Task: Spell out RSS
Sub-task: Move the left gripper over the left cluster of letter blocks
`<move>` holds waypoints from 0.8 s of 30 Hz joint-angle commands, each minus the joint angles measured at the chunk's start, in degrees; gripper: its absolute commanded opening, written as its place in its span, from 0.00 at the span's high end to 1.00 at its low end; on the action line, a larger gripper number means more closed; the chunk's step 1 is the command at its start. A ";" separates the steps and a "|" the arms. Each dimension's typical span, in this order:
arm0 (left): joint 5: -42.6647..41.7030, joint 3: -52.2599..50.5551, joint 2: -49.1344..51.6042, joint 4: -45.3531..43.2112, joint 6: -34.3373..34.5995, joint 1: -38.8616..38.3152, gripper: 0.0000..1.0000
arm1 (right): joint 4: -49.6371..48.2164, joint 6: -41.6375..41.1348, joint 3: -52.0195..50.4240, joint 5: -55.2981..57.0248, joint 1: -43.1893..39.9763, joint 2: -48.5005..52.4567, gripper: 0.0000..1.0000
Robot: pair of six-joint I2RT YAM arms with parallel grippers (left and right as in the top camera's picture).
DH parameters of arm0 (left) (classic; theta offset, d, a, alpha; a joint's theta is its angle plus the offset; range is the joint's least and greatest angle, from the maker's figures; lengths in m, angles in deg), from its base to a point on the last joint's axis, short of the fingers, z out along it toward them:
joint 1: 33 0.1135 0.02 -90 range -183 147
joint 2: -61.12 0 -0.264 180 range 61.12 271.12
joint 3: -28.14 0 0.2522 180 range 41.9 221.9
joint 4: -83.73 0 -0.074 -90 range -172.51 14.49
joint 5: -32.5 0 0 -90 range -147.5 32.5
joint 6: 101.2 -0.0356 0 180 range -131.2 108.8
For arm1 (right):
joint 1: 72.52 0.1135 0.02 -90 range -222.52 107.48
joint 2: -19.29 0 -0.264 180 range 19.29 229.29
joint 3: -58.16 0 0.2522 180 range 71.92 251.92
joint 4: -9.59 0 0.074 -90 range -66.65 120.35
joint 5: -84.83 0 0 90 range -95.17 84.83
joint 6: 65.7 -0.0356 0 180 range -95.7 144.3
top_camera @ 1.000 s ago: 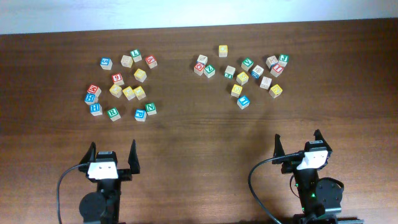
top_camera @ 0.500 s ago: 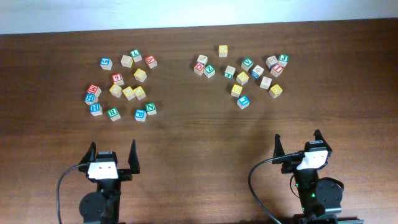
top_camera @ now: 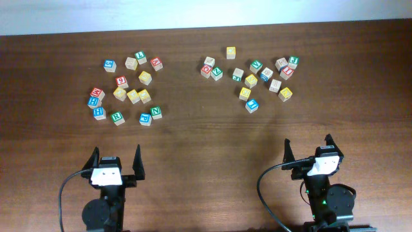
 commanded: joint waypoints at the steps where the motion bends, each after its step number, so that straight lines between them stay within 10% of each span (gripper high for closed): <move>1: -0.85 -0.17 -0.39 0.26 0.57 0.39 0.01 | 0.31 -0.07 -0.31 0.13 0.33 -0.68 0.02; 10: -1.11 -0.17 -0.39 -2.03 0.87 0.39 0.01 | 0.31 -0.07 -0.31 0.13 0.33 -0.70 0.02; 24: -36.70 -0.17 -0.39 -13.68 5.11 0.35 0.01 | 0.31 -0.07 -0.31 0.13 0.33 -0.70 0.02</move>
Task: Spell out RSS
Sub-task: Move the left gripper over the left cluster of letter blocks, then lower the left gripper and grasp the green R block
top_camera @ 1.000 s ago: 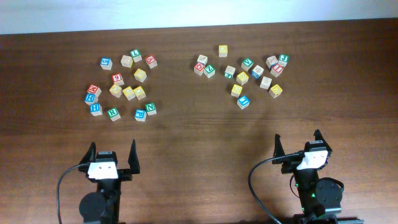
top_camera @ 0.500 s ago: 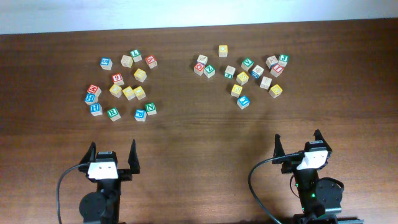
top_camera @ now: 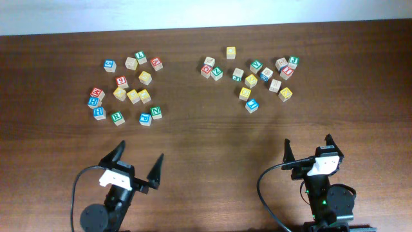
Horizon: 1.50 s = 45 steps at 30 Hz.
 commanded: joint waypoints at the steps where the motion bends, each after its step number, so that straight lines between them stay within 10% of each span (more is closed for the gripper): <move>1: -13.42 -0.04 -0.39 -10.21 0.96 0.35 0.01 | 0.31 -0.04 -0.31 0.13 0.33 -0.70 0.02; 7: -2.08 7.13 -0.31 -30.03 8.22 0.39 0.01 | 0.31 -0.04 -0.31 0.13 0.33 -0.68 0.02; 18: 5.90 54.34 28.98 37.90 -7.10 0.39 0.01 | 0.31 -0.04 -0.31 0.13 0.33 -0.70 0.02; 33: 1.73 81.31 73.09 60.28 -1.09 0.39 0.01 | 0.31 -0.04 -0.31 0.13 0.33 -0.70 0.02; 39: 26.99 81.18 84.85 65.11 18.84 2.58 0.01 | 0.31 -0.04 -0.31 0.13 0.33 -0.70 0.02; 45: 28.02 81.18 93.96 65.94 19.39 5.49 0.01 | 0.31 -0.04 -0.31 0.13 0.33 -0.68 0.02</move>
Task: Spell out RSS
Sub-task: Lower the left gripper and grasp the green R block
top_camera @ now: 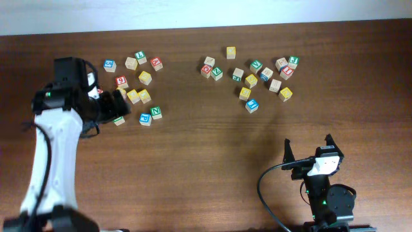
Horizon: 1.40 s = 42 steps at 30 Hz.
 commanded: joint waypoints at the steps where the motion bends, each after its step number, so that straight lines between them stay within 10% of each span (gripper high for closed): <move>1: 4.37 0.94 4.90 0.07 4.15 1.53 0.01 | 0.28 -0.07 -0.31 0.13 0.33 -0.50 0.02; 42: 2.19 0.66 27.23 -18.73 -3.89 1.60 0.51 | 0.28 -0.07 -0.31 0.13 0.33 -0.48 0.02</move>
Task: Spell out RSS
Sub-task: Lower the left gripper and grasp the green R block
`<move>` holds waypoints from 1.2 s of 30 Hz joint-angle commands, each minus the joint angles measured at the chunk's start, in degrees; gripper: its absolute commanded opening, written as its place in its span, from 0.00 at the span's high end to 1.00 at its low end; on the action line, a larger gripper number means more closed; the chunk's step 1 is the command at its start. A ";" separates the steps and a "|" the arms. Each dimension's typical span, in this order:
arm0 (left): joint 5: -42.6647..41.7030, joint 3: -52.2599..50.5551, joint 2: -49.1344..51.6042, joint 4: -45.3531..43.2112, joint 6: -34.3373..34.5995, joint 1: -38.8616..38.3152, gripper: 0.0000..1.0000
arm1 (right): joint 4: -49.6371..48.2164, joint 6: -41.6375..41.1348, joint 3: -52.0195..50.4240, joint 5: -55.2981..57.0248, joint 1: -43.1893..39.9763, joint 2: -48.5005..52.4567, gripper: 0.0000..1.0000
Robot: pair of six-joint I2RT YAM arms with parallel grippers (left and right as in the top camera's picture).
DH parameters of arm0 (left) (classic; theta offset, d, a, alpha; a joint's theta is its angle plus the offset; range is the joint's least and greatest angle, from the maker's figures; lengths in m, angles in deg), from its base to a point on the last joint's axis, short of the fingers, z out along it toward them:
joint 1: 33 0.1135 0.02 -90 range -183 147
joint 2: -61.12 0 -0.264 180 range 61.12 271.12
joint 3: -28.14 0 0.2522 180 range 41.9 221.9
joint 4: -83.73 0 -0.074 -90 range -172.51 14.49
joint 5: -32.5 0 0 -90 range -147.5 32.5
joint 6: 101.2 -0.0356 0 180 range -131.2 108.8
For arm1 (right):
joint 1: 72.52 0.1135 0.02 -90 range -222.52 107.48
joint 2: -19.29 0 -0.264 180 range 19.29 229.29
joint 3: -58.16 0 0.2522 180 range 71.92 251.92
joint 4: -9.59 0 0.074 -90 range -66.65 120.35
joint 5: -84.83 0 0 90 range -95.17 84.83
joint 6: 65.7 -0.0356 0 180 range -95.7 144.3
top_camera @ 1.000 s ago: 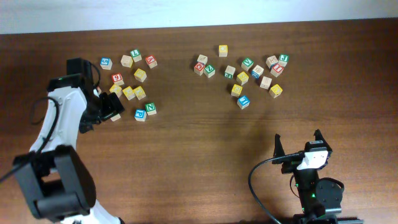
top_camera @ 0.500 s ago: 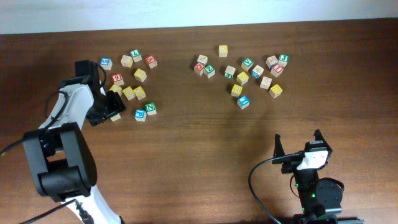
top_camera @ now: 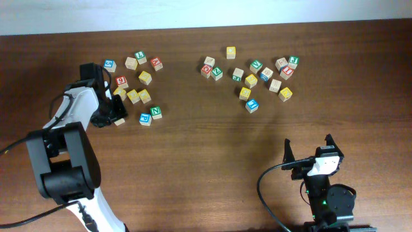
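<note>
Lettered wooden blocks lie in two groups; most letters are too small to read. The left group (top_camera: pixel 133 96) holds red, yellow, blue and green blocks, and the right group (top_camera: pixel 251 80) is similar. My left gripper (top_camera: pixel 113 115) is down at the left group's lower left corner, with its dark body over the blocks there, and a tan block (top_camera: pixel 120 122) peeks out beside it. Its jaws are hidden from above. My right gripper (top_camera: pixel 309 147) rests open near the front edge, holding nothing.
A blue block (top_camera: pixel 145 118) and a green block (top_camera: pixel 156 113) sit just right of the left gripper. A lone yellow block (top_camera: pixel 230 52) lies at the back centre. The left arm (top_camera: pixel 71 122) stretches from the front left over the table.
The left arm has swung so its wrist lies further right and back. Its gripper sits slightly lower at the same corner of the left group. The right arm is unchanged.
Both grippers first rested open near the front edge. The left one then tilted at its base while the blocks lay untouched. Later it was reaching over the left group's lower left corner, and it is now lowered there, covering several blocks.
</note>
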 commanded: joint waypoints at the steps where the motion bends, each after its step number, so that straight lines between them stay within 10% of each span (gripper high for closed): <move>1: 0.61 0.66 0.90 -0.15 -0.31 0.28 0.52 | 0.28 -0.09 -0.31 0.13 0.33 -0.50 0.02; 21: -1.66 4.24 0.85 3.08 -0.31 0.31 0.75 | 0.28 -0.09 -0.31 0.13 0.33 -0.48 0.01; 31: -4.50 24.06 0.55 22.29 -0.31 0.28 0.78 | 0.28 -0.09 -0.31 0.13 0.33 -0.50 0.01; 36: -19.15 29.81 0.20 29.16 -0.37 -0.76 0.78 | 0.28 -0.09 -0.31 0.13 0.33 -0.48 0.02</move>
